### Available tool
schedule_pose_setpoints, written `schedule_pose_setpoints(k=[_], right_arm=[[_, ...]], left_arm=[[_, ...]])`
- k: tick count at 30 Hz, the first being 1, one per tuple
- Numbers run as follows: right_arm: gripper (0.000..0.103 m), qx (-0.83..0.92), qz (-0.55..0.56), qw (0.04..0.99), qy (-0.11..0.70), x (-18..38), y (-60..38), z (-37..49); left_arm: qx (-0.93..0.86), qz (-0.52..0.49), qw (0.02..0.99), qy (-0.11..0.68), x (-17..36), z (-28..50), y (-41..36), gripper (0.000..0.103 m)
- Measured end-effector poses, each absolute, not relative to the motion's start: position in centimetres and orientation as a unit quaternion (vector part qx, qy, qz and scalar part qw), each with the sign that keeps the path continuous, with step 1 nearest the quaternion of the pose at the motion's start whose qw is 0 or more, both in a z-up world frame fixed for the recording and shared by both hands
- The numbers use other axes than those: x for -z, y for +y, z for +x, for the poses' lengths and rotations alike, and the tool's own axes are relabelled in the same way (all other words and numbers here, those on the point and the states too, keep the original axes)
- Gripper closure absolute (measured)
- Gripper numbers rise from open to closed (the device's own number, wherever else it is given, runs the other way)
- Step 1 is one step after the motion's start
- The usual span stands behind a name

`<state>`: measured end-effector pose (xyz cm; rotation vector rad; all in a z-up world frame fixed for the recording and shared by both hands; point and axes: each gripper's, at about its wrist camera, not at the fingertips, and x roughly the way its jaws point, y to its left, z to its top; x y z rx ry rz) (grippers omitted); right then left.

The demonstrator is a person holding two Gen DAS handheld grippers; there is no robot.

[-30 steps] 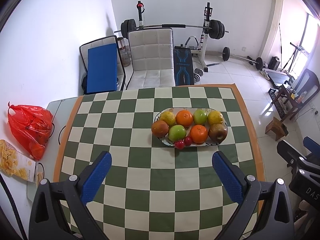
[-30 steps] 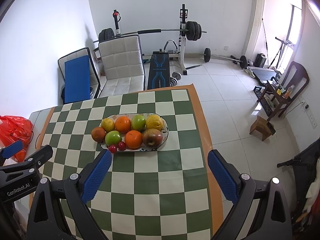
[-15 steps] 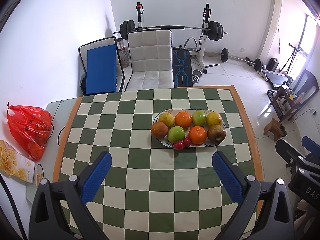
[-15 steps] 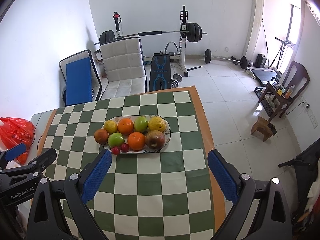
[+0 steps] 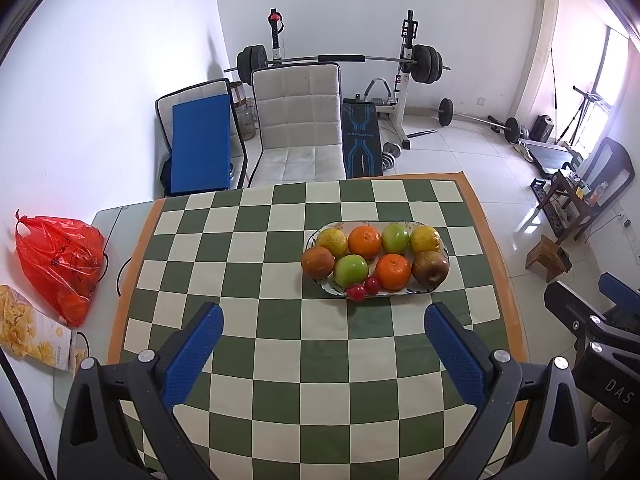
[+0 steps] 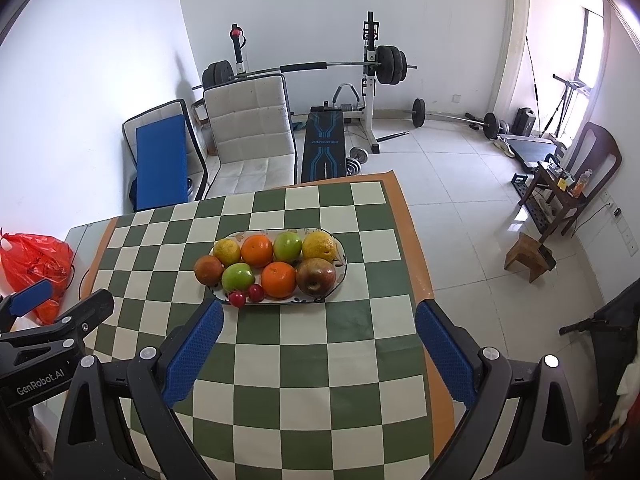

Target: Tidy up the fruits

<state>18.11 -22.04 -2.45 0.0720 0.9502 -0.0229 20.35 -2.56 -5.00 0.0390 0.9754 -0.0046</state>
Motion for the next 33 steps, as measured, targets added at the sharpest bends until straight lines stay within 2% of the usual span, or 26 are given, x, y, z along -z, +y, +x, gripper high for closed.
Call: schedule_pose_setpoints(k=[33], right_arm=[[0.004, 0.002, 0.029, 0.891, 0.452, 1.84, -21.98, 17.38]], left_arm=[[0.004, 0.019, 0.889, 0.458, 4.53, 19.35, -2.84, 0.0]])
